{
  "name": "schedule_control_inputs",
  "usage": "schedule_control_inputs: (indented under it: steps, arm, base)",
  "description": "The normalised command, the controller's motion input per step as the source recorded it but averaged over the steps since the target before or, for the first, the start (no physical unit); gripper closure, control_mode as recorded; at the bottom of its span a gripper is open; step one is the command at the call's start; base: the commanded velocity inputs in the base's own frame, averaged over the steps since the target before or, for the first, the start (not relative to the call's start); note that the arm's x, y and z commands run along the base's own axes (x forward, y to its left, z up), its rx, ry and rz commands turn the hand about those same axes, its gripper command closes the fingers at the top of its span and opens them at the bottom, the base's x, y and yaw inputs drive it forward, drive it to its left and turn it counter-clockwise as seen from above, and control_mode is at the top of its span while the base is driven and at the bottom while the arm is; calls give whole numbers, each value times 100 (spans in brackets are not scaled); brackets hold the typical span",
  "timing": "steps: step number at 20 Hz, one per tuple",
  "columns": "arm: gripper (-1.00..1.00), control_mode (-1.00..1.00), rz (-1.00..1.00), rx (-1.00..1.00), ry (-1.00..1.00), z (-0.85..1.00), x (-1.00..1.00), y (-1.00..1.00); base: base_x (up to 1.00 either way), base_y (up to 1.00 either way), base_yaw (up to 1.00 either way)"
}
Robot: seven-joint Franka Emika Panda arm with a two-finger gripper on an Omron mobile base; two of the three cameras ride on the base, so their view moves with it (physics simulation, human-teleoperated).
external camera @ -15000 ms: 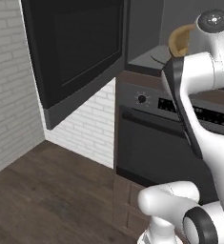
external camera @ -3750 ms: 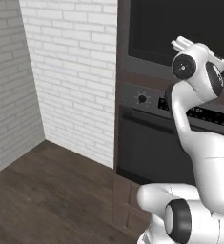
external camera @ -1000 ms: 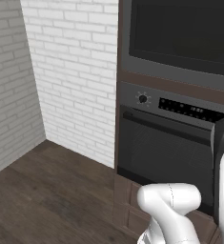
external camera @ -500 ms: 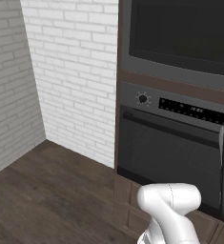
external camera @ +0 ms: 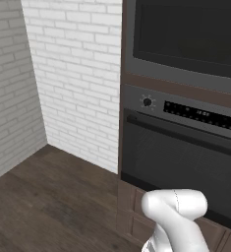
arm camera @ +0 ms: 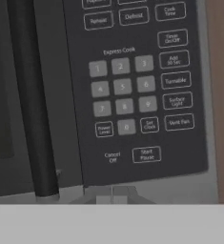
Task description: Pick the potato from the sink and place it in the bowl. Then pick the bowl and place it in the microwave. Then close the microwave door and press the start button.
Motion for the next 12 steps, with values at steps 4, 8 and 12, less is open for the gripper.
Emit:
schedule_control_inputs:
  steps: [4,8,12]
  arm:
    - [100,-100,0,1,-2,0,12,-38]
    - [100,-100,0,2,-4,0,0,-30]
    - [100,-100,0,3,-8,0,-8,-30]
  base:
    - [0,0,0]
    - [0,0,0]
    - [0,0,0]
